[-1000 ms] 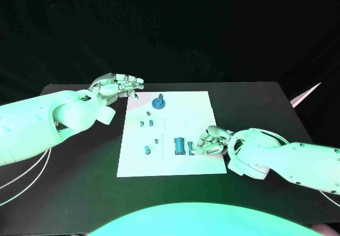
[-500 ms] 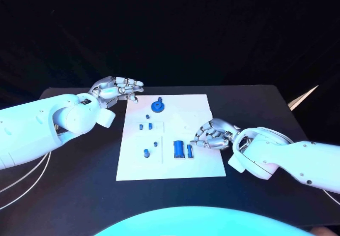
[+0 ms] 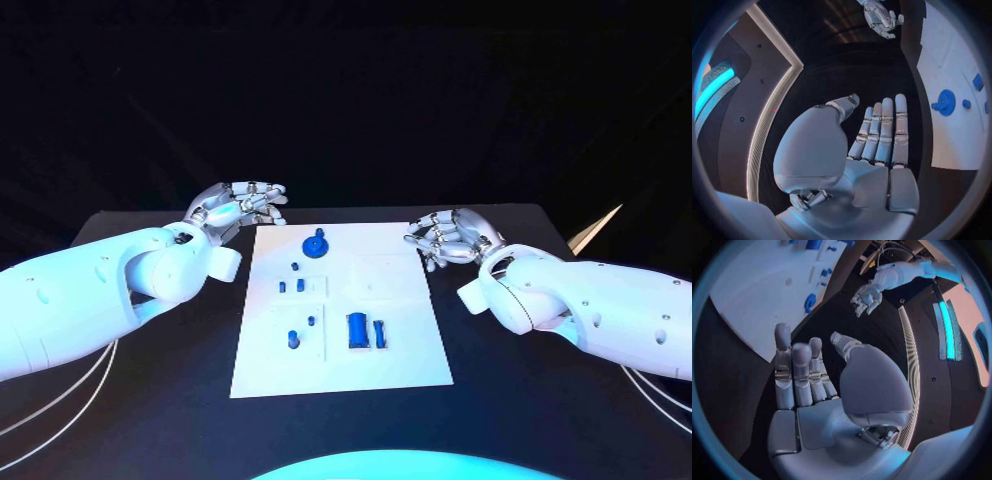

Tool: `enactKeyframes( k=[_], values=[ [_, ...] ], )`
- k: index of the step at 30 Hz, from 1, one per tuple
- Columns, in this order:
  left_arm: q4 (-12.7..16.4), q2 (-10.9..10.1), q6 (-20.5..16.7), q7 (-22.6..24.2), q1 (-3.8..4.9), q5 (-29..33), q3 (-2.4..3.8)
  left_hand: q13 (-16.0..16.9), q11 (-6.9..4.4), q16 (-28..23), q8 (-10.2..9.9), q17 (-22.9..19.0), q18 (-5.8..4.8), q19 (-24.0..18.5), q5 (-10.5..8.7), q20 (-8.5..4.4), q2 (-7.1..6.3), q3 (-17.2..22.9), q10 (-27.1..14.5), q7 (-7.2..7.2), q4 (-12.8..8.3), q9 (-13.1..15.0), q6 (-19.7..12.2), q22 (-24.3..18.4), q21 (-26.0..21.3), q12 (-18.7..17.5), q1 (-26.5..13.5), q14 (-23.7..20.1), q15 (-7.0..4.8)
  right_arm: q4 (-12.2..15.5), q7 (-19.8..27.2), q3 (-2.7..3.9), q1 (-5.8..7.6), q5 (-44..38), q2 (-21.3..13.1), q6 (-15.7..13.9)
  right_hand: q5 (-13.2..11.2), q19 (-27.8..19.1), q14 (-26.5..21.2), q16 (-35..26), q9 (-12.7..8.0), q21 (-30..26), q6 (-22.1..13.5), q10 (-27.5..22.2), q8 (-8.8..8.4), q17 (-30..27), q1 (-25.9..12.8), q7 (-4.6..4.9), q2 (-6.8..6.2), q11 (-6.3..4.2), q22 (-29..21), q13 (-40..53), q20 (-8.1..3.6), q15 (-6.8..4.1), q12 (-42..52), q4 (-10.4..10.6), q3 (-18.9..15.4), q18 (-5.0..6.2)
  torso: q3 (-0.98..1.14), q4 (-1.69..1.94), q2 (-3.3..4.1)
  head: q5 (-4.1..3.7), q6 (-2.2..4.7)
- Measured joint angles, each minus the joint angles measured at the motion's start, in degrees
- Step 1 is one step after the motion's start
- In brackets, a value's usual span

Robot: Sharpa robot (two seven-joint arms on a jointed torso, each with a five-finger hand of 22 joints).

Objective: Assemble the parts on the task board

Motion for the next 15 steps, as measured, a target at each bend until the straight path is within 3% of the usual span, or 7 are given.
enactKeyframes(
  k=[3, 4, 7, 12, 13, 14, 15],
  values=[
    [-1.7, 1.0, -1.3, 1.7, -0.2, 1.0, 0.01, -2.8, 0.58, -9.6, 0.0, -4.0, 0.0, -1.4, 0.0, 1.39, 0.8, -1.0, 0.4, -0.71, 1.0, -0.4, -0.7, -6.4, -8.4, -3.0, 0.8, -0.6, 0.7, -4.2, 3.0, 0.34, 0.19, 4.8, 1.8, 1.2, 0.0, -2.3, -4.9, -8.5, -1.0, -5.4, -0.5, -2.3, -0.13, -2.9, 0.7, 0.52, -0.72, 1.03, -5.8, -8.2, 1.28, 1.08, -6.8, -0.4, 0.5, 0.0, -0.08, -0.15, -0.45, 0.08, 0.8],
    [-2.4, 1.4, -1.9, 2.3, -0.3, 1.3, 0.02, -3.7, 1.07, -14.4, 0.0, -5.0, 0.0, -1.9, 0.0, 1.96, 0.99, -1.6, 0.8, -0.82, 1.6, -0.9, -0.7, -9.1, -12.7, -4.8, 1.0, -0.5, 2.01, -5.8, 4.0, 0.46, 0.23, 6.6, 2.6, 1.8, 0.0, -3.4, -6.3, -12.0, -1.9, -7.7, -1.0, -3.1, -0.45, -4.6, 1.5, 0.93, -0.78, 1.5, -9.1, -12.9, 1.72, 1.56, -9.8, -0.2, 0.6, 0.0, -0.1, -0.19, -0.65, 0.12, 1.19],
    [-5.0, 3.1, -3.1, 4.1, -0.74, 2.3, 0.05, -3.9, 1.15, -23.0, -0.1, -7.1, 0.0, -2.8, 0.0, 2.88, 0.63, -1.6, 0.9, -1.53, 1.6, -2.4, -1.5, -13.5, -19.7, -9.3, 2.1, -2.1, 3.06, -11.1, 6.6, 0.84, 0.32, 11.8, 5.2, 4.3, 0.0, -6.6, -8.4, -23.5, -4.4, -11.6, -0.9, -3.5, -1.9, -10.5, 2.3, 0.97, -0.22, 1.98, -18.7, -25.4, 3.54, 3.59, -17.7, -1.0, 5.2, 0.02, -0.18, -0.26, -1.2, 0.27, 2.22],
    [-8.7, 5.6, -4.6, 6.0, -1.48, 3.3, 0.1, -4.0, 0.52, -30.7, -1.7, -9.3, -0.06, -4.1, 0.0, 4.06, 1.14, -1.6, 0.3, -1.54, 1.6, -4.1, -1.5, -18.0, -26.5, -14.4, 2.7, -4.1, 2.35, -16.6, 8.6, 1.19, 0.43, 16.8, 7.8, 7.3, 0.0, -12.0, -11.9, -37.5, -8.1, -11.6, 0.3, -3.2, -5.2, -18.8, 2.3, 1.65, -0.21, 3.5, -35.6, -40.7, 6.68, 5.16, -25.6, -2.6, 6.9, 0.02, -0.13, -0.09, -1.92, 0.66, 3.55],
    [-9.4, 6.0, -4.8, 6.4, -1.63, 3.5, 0.11, -4.0, 0.5, -31.6, -1.7, -9.6, -0.13, -4.2, 0.0, 4.21, 1.15, -1.6, 0.3, -1.54, 1.6, -4.6, -1.5, -18.6, -27.4, -15.1, 2.7, -4.1, 2.35, -17.4, 9.0, 1.24, 0.43, 17.3, 8.3, 7.8, 0.0, -12.2, -12.0, -38.6, -8.3, -11.6, 0.5, -3.2, -5.45, -19.2, 2.3, 1.82, -0.21, 3.5, -36.5, -41.6, 6.46, 5.17, -26.2, -2.7, 7.1, 0.02, -0.08, -0.04, -2.02, 0.75, 3.89],
    [-9.8, 6.2, -5.0, 6.5, -1.72, 3.6, 0.12, -4.0, 0.39, -32.3, -1.7, -10.0, -1.75, -4.4, 0.0, 4.11, 1.15, -1.6, 0.1, -1.59, 1.6, -5.0, -1.6, -19.2, -27.8, -15.6, 2.7, -4.2, 2.24, -17.8, 9.1, 1.27, 0.44, 17.5, 8.6, 8.0, 0.0, -12.8, -12.6, -39.7, -8.8, -11.6, 0.6, -3.2, -5.48, -20.1, 2.3, 1.74, -0.2, 3.5, -38.2, -42.8, 6.59, 5.82, -26.6, -2.8, 7.1, 0.04, -0.05, -0.02, -2.09, 0.82, 4.05],
    [-9.7, 6.1, -5.0, 6.5, -1.73, 3.6, 0.1, -4.5, -0.67, -33.9, -3.1, -11.8, -1.86, -8.3, -0.01, 1.94, 2.11, -3.7, -3.3, -2.83, -0.5, -7.1, -4.3, -19.9, -28.5, -16.3, 1.6, -7.5, 1.09, -17.6, 9.1, 1.27, 0.47, 17.5, 8.6, 8.0, 0.0, -14.5, -13.6, -41.2, -12.0, -12.0, -1.6, -3.8, -7.22, -23.7, 1.3, 0.72, 0.75, 2.88, -41.7, -44.0, 5.18, 4.94, -27.6, -3.8, 6.0, -0.06, -0.04, -0.01, -2.1, 0.83, 4.08]
  ],
)
